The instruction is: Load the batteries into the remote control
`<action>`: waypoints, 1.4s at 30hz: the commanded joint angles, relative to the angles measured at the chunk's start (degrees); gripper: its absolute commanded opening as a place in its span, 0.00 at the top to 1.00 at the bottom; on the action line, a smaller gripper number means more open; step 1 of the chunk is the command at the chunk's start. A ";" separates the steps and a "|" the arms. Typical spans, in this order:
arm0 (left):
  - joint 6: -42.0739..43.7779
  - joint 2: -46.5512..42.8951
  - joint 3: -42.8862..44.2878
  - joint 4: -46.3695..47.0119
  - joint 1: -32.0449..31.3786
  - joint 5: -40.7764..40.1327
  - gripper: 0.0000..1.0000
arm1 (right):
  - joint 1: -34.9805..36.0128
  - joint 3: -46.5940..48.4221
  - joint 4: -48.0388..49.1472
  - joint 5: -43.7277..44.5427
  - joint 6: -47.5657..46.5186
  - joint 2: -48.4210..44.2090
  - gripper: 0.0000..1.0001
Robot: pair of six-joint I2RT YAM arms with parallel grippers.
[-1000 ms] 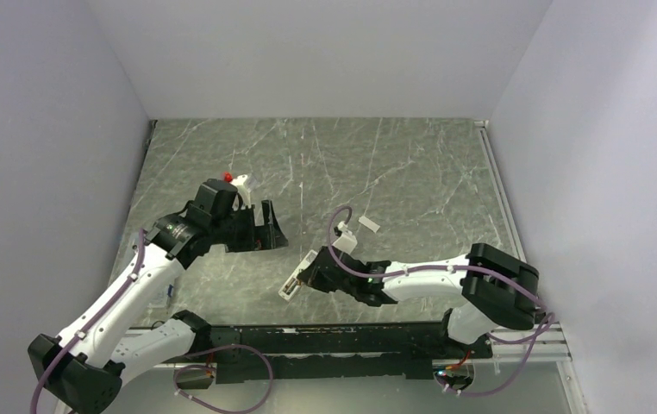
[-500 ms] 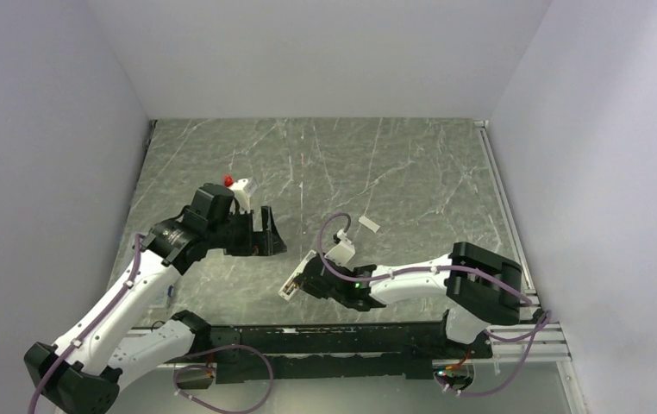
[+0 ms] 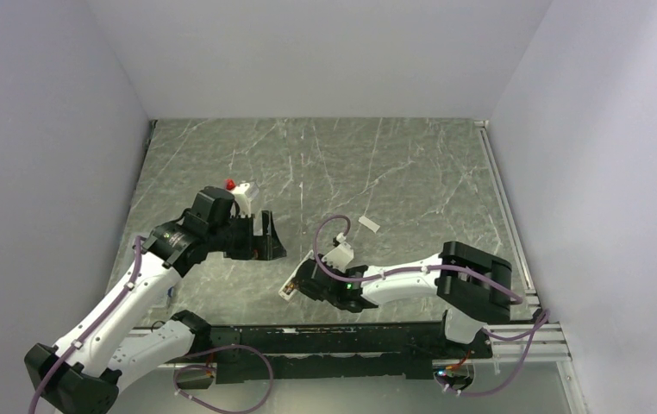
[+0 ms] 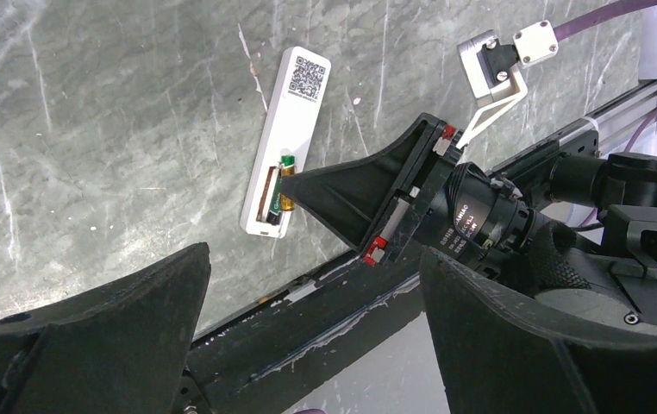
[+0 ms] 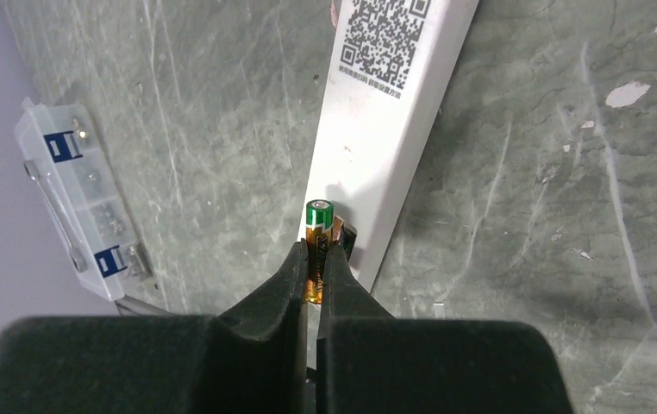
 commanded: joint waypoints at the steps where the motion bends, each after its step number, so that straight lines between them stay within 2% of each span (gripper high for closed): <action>1: 1.52 -0.92 -0.46 2.07 -0.02 1.56 0.03 | 0.39 2.70 -2.06 2.22 2.10 0.66 0.98; 14: 1.59 -1.94 -1.07 2.78 0.01 1.87 0.02 | 0.48 3.72 -2.63 1.67 2.98 2.21 0.82; 31: 1.32 -3.46 -1.33 2.47 -0.02 1.09 0.01 | 1.17 4.72 -4.68 2.61 2.35 1.69 0.79; 42: 0.82 -2.90 -1.34 2.12 -0.02 -0.33 0.01 | 1.19 6.25 -7.57 3.80 -6.89 -2.52 0.78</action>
